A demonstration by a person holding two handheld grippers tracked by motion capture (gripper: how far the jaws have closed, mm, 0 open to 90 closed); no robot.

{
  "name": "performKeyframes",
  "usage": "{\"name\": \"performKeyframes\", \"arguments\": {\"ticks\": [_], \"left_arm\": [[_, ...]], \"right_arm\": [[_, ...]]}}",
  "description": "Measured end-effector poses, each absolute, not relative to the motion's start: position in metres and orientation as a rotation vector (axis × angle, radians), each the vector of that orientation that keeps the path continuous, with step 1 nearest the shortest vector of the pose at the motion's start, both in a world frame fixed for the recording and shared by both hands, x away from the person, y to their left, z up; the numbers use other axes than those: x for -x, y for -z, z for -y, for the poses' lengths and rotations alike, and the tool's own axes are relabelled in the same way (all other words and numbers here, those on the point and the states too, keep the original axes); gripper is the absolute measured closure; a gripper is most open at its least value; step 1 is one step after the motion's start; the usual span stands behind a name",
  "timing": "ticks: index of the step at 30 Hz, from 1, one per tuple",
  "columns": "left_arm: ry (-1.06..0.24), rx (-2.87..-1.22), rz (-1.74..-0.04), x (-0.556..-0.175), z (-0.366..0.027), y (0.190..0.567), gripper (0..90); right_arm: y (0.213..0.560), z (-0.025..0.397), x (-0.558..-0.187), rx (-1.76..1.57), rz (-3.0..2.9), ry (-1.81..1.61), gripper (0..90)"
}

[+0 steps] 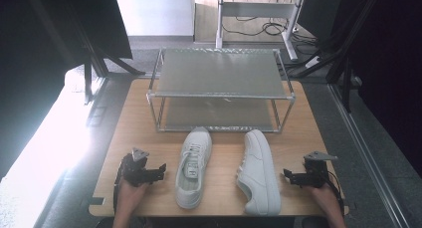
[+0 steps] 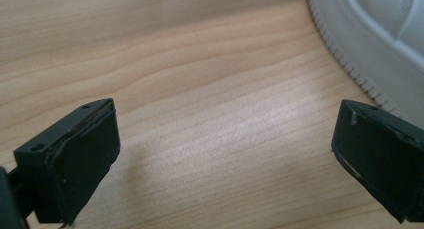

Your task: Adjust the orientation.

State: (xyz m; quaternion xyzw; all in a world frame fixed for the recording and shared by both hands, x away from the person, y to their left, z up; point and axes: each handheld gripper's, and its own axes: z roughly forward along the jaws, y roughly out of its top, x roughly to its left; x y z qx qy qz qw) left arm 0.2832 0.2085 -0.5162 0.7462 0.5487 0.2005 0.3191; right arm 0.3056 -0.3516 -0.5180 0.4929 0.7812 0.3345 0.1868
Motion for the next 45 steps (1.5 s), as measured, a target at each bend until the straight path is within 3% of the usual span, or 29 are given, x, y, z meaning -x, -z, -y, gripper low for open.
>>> {"name": "performKeyframes", "arguments": {"ticks": [16,33,45], "left_arm": [[-0.512,-2.021,-1.466,-0.285,-0.204,0.523,0.0],[-0.513,-2.02,-1.468,-0.285,-0.203,0.523,0.0],[-0.515,-2.019,-1.471,-0.285,-0.203,0.523,0.0]], "right_arm": [[0.494,0.342,-0.296,-1.308,-2.137,-1.026,0.7],[0.435,0.321,-0.282,-1.205,-2.081,-1.199,0.0],[0.441,0.28,-0.278,-1.139,-2.192,-1.203,0.0]]}}
